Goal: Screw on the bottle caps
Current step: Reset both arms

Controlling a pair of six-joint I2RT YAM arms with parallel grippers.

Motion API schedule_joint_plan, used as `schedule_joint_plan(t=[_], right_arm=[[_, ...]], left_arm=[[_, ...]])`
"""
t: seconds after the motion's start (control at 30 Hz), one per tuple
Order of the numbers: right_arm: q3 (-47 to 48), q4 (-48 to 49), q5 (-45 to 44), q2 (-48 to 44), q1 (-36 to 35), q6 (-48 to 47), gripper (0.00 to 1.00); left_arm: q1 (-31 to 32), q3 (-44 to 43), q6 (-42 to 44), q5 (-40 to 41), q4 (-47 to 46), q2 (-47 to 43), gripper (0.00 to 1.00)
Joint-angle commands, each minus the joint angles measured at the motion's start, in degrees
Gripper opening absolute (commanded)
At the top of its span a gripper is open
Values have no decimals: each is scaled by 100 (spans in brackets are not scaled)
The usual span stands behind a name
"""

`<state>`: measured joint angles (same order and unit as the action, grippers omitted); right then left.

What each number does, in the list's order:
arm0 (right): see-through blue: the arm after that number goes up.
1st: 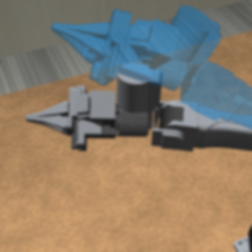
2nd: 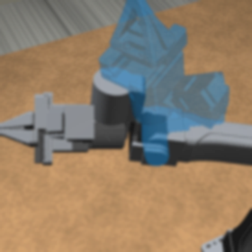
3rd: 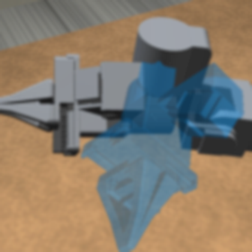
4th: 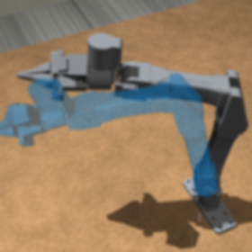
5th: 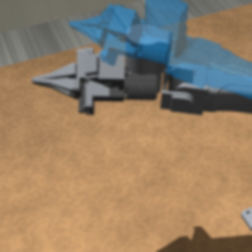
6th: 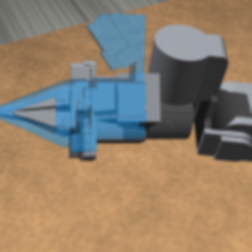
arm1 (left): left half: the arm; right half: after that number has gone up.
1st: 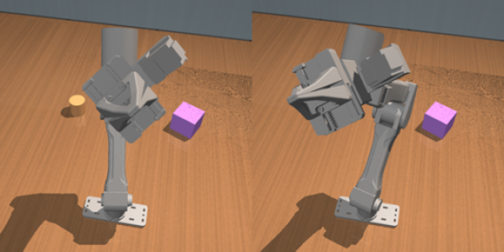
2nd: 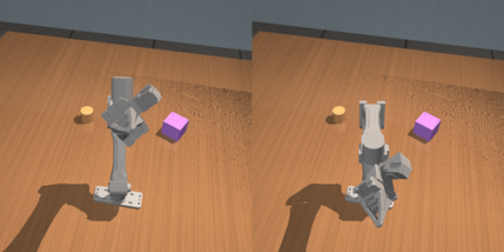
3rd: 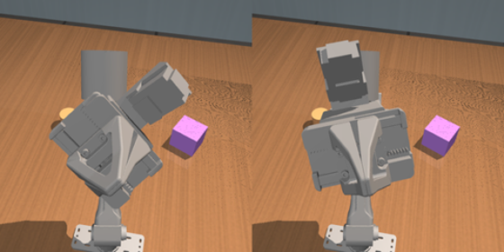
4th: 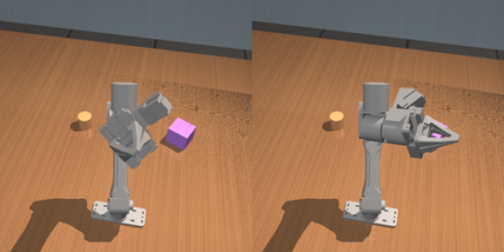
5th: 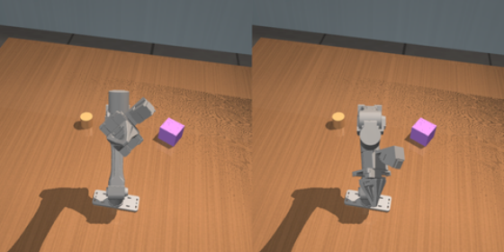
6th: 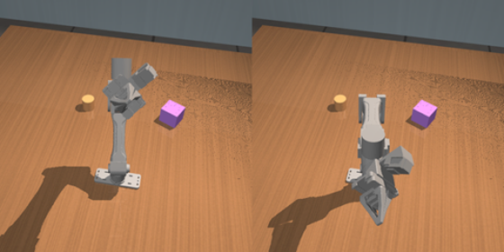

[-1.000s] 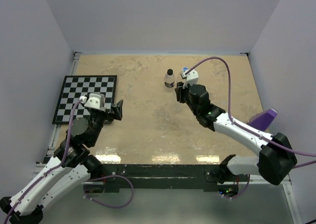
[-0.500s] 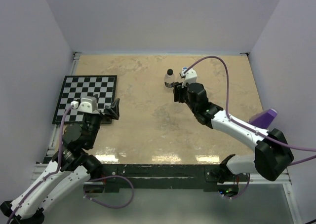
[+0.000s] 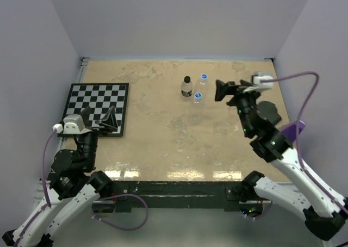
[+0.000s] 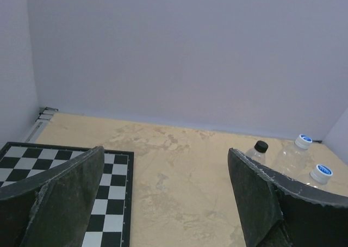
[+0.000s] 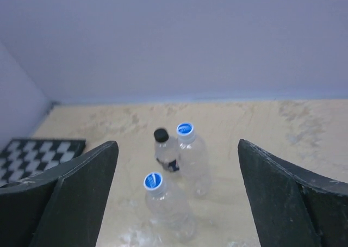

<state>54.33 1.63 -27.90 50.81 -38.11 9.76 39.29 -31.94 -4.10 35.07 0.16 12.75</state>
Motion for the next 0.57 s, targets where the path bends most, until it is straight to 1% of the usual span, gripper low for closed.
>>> schedule_joint_plan(t=[0.0,0.13,0.27,0.4,0.53], right_arm=[[-220,-119,-1295,-1323,31,-123,99],[-571,-119,-1911,-2494,31,-439,99],[-949,-31,-2149,-3426,31,-729,99],[-1292,162,-2193,-3920,31,-888,99],[-1547,338,-2246,-4096,31,-932,99]], left_arm=[[-44,39,155,360,-341,-343,100],[-44,127,260,614,-491,-598,100],[-44,153,330,826,-544,-704,100],[-44,180,383,905,-570,-686,100],[-44,224,383,817,-614,-774,100]])
